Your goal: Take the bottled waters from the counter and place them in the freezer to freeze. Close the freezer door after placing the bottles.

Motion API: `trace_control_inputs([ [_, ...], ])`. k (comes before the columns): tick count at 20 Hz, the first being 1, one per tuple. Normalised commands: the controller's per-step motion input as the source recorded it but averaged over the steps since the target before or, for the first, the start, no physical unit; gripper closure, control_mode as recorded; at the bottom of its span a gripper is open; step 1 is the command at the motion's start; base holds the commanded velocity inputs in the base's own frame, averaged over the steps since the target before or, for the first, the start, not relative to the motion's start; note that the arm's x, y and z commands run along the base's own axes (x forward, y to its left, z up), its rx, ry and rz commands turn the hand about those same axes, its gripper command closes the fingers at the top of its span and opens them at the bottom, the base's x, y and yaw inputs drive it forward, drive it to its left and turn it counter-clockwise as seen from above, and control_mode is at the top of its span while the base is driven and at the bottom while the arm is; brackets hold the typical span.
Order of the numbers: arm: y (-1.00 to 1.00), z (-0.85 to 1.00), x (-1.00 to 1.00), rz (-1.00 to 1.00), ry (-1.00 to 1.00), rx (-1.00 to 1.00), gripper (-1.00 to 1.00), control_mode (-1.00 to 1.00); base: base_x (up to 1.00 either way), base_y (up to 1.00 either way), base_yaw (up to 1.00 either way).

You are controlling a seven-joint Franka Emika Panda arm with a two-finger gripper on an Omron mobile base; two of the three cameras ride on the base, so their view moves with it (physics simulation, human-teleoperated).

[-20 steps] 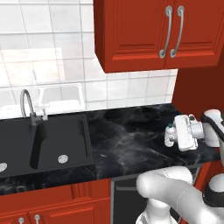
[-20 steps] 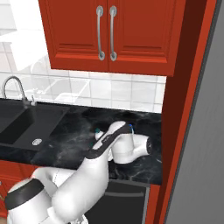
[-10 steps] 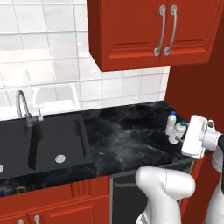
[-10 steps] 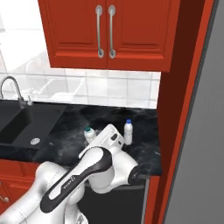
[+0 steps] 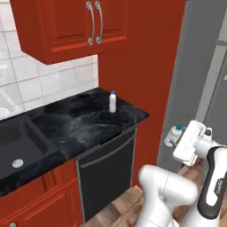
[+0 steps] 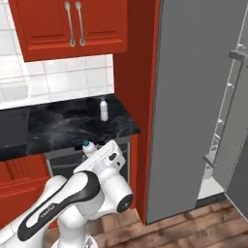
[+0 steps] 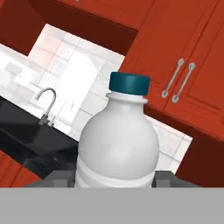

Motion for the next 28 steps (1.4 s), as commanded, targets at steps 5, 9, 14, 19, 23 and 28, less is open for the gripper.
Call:
trace_control_inputs([
  [5, 0.0, 0.0, 0.0, 0.0, 0.0, 0.0, 1.0, 1.0, -0.39, -0.98, -0.5],
  [9, 0.0, 0.0, 0.0, 0.0, 0.0, 0.0, 1.0, 1.0, 0.44, -1.0, -0.35],
  [14, 0.0, 0.0, 0.0, 0.0, 0.0, 0.0, 1.0, 1.0, 1.0, -0.94, -0.04],
  [19, 0.0, 0.0, 0.0, 0.0, 0.0, 0.0, 1.0, 1.0, 1.0, -0.14, 0.15],
  [23, 0.0, 0.0, 0.0, 0.0, 0.0, 0.0, 1.0, 1.0, 0.84, 0.0, 0.31],
  [28, 0.0, 0.0, 0.0, 0.0, 0.0, 0.0, 1.0, 1.0, 0.56, 0.0, 0.33],
])
